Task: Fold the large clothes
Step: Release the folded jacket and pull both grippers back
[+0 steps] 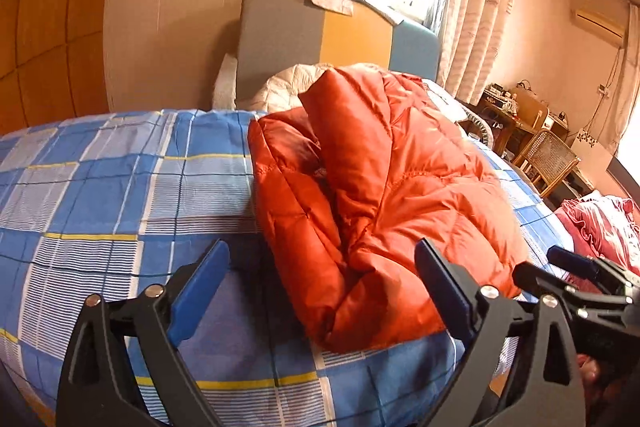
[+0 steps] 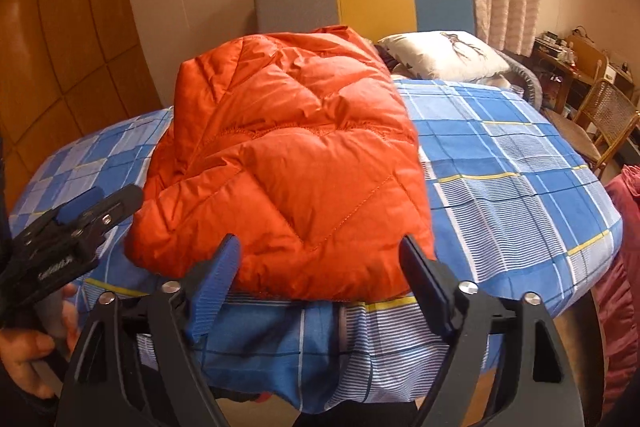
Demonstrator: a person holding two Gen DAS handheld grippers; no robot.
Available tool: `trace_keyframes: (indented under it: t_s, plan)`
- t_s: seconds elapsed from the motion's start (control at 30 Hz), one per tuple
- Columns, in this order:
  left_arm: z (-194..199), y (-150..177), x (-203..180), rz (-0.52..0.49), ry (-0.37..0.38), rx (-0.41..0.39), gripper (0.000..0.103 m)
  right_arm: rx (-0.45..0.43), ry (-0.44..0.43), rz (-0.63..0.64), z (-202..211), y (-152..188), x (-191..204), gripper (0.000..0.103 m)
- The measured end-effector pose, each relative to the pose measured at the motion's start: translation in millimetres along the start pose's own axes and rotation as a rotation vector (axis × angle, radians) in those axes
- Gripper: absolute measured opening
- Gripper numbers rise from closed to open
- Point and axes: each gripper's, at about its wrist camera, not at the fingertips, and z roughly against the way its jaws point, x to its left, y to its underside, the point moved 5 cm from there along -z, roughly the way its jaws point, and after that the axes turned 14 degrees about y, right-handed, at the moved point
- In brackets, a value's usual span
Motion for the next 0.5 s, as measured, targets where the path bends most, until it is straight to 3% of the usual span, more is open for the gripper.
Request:
trace_keyframes:
  t_s: [0.1, 0.13, 0.5]
  plan:
    - [12.8, 2.4, -3.9, 0.002, -0.014, -0.016, 0.100, -0.009, 0.026, -0.017, 8.4, 0.1, -2.7, 0.084]
    - [17.7, 3.7, -4.8, 0.004, -0.024, -0.022, 0.100, -0.015, 0.033, -0.021, 11.8, 0.5, -2.9, 0.089]
    - [57.6, 27.2, -19.0, -0.005, -0.086, -0.044, 0.101, -0.102, 0.120, -0.051, 45.4, 7.0, -8.7, 0.100]
